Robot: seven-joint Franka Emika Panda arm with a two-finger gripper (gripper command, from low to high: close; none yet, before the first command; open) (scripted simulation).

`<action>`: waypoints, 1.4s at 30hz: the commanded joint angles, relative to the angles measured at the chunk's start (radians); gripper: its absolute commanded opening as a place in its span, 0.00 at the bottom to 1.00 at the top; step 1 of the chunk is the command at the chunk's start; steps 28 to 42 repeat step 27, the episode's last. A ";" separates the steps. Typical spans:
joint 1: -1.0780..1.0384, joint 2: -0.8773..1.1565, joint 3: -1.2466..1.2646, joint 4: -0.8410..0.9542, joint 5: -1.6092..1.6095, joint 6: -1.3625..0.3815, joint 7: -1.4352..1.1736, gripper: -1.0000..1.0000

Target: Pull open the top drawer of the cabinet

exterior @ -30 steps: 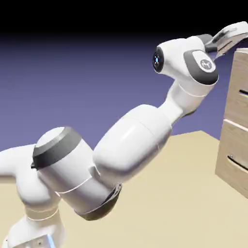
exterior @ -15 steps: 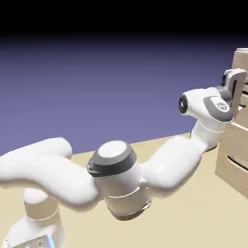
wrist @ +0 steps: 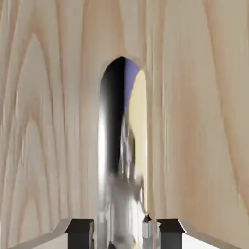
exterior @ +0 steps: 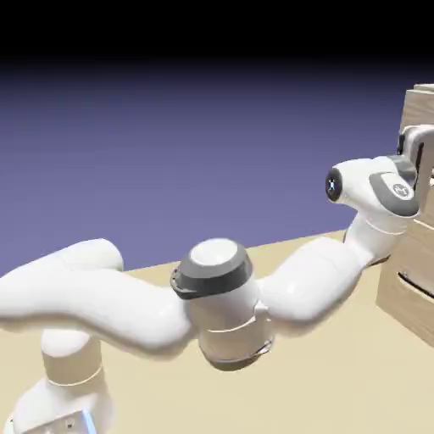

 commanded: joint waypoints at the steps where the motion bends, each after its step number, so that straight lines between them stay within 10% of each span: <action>1: -0.024 -0.001 0.003 -0.036 -0.003 -0.012 0.007 0.00; 23: -0.624 -0.042 0.105 -0.813 0.040 -0.190 0.104 0.00; 24: -0.624 -0.042 0.105 -0.813 0.040 -0.190 0.104 1.00; 42: -0.697 -0.051 0.122 -0.884 0.061 -0.189 0.105 1.00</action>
